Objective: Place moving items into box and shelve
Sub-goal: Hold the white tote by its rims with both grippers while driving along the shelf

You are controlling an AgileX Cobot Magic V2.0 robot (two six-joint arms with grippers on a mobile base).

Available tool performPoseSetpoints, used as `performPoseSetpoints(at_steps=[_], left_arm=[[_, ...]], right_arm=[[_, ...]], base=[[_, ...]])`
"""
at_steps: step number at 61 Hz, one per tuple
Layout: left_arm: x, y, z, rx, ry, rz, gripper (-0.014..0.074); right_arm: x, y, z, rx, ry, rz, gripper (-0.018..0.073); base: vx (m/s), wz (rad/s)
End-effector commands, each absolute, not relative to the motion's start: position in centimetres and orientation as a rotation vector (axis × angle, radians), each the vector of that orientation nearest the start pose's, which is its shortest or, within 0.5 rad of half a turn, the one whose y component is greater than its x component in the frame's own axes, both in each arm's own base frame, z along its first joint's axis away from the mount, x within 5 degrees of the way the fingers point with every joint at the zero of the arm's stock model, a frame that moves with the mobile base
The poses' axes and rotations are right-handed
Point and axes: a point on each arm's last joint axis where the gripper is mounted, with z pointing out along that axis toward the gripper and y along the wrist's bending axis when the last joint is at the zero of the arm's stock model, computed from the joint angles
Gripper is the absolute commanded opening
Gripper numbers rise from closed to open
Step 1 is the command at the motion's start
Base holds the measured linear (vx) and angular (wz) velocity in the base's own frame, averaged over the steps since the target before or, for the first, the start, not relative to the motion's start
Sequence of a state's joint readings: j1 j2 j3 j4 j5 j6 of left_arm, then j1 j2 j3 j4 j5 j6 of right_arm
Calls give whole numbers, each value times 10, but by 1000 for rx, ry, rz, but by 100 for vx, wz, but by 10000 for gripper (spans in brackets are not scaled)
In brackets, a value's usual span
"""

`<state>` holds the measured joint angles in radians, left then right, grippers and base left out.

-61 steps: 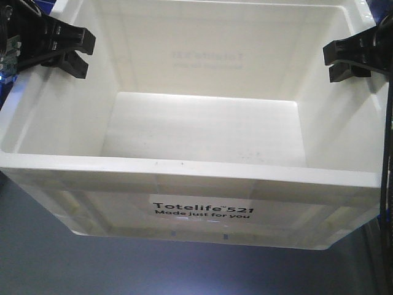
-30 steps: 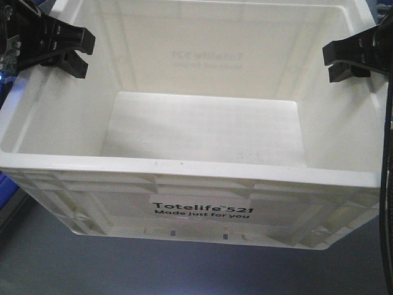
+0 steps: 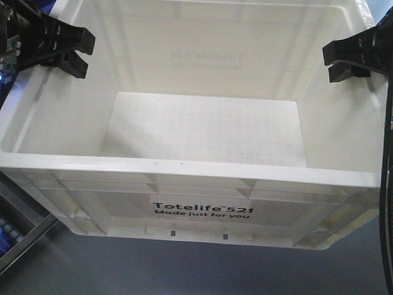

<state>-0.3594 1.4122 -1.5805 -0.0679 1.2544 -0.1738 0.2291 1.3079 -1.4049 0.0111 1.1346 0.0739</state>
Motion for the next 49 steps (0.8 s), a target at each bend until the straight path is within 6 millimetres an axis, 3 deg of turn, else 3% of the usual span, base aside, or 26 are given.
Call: performPoseSetpoints(at_steps=[1, 49], left_arm=[[247, -106, 452, 241, 2380, -414, -4], [247, -106, 452, 241, 2380, -414, -4]], right_arm=[[249, 57, 426, -162, 2360, 154, -6], [249, 57, 426, -162, 2360, 154, -6]], base=[[16, 68], [15, 60]])
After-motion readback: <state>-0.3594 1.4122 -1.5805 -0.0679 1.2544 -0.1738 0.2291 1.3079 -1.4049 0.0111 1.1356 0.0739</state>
